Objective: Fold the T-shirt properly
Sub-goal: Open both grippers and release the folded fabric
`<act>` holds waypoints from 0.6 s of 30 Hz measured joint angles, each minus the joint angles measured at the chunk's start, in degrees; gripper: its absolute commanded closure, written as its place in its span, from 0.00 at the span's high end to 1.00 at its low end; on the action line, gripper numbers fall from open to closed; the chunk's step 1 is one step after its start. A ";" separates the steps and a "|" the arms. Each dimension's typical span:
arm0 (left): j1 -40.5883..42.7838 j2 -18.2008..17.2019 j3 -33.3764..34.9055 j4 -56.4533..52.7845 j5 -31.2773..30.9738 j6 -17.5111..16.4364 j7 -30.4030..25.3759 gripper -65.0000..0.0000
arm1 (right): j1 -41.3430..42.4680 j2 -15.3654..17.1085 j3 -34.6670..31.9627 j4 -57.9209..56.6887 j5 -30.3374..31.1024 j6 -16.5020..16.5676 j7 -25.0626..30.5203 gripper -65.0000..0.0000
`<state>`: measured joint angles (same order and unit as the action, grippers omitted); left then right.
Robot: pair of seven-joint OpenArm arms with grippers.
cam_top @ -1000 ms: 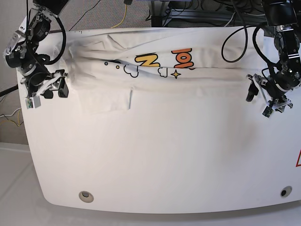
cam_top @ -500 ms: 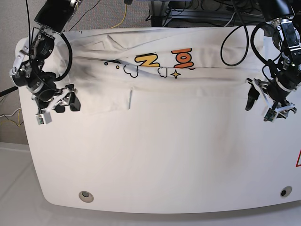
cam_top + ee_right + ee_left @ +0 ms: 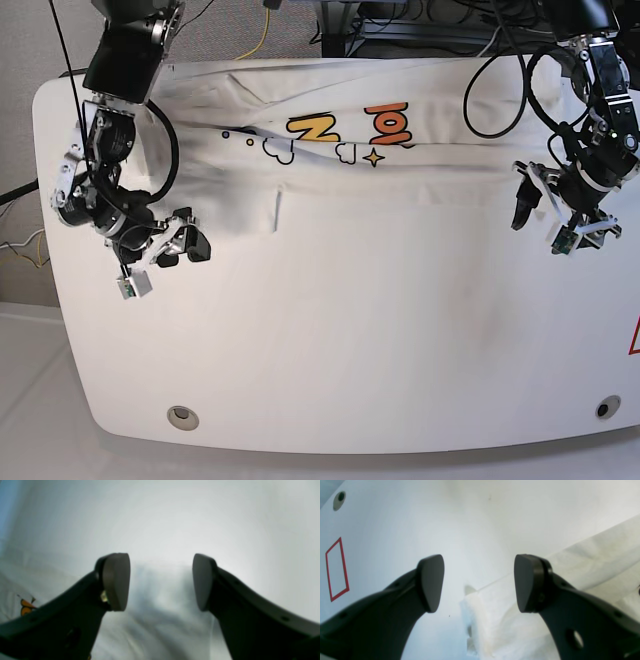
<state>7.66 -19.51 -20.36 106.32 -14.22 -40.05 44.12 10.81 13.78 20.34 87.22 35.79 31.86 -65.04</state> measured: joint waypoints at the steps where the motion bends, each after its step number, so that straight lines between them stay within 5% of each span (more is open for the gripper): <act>1: -0.02 -0.02 0.20 0.00 -0.02 -0.02 0.00 0.65 | 0.26 0.04 -0.07 -0.42 0.00 0.13 0.48 0.59; 18: 0.28 0.24 3.28 -0.57 -0.52 -0.09 -0.17 0.63 | 4.66 -0.76 -0.70 -14.71 -7.28 -0.11 8.20 0.58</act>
<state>7.94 -19.27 -17.08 105.75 -14.74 -40.14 43.94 15.46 13.02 19.64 72.51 28.51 31.75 -56.84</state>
